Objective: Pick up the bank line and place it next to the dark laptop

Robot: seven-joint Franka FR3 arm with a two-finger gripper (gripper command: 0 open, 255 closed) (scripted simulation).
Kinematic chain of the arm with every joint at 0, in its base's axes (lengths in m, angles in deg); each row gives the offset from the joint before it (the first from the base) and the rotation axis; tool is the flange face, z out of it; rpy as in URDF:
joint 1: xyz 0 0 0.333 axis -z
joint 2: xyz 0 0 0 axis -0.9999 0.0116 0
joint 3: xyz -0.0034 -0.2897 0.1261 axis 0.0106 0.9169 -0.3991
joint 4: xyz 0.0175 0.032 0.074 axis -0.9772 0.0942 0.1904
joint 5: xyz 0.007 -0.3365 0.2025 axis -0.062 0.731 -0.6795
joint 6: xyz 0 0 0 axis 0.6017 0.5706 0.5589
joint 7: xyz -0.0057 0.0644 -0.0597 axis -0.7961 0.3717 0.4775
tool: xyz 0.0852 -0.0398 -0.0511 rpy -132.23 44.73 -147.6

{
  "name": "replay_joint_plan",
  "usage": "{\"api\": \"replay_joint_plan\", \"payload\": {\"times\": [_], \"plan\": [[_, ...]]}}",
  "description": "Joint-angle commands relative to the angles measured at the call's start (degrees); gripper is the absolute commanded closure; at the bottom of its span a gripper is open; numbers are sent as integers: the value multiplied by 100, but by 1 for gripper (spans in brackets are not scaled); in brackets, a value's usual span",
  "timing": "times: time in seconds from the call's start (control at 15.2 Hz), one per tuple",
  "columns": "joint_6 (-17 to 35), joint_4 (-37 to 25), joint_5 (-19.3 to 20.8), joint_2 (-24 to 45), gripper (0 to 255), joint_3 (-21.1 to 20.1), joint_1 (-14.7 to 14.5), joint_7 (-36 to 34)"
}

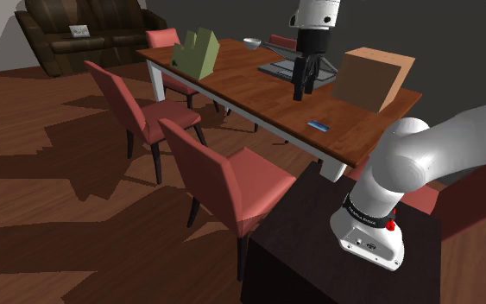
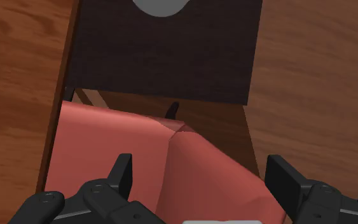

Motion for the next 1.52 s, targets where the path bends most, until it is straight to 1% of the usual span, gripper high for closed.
{"api": "replay_joint_plan", "payload": {"times": [0.0,0.46,0.66,0.86,1.06,1.19,1.32,1.45], "plan": [[0,0,0,0,0,0,0,0],[1451,1467,703,-1077,0,663,584,586],[2140,2006,1029,-1392,0,1044,909,879],[2899,2476,1364,-1563,0,1502,1267,1209],[3755,2858,1692,-1539,0,2041,1629,1587],[4389,3052,1896,-1392,0,2451,1839,1864],[5075,3191,2068,-1136,0,2900,1992,2168],[5803,3267,2192,-782,0,3403,2045,2500]]}}
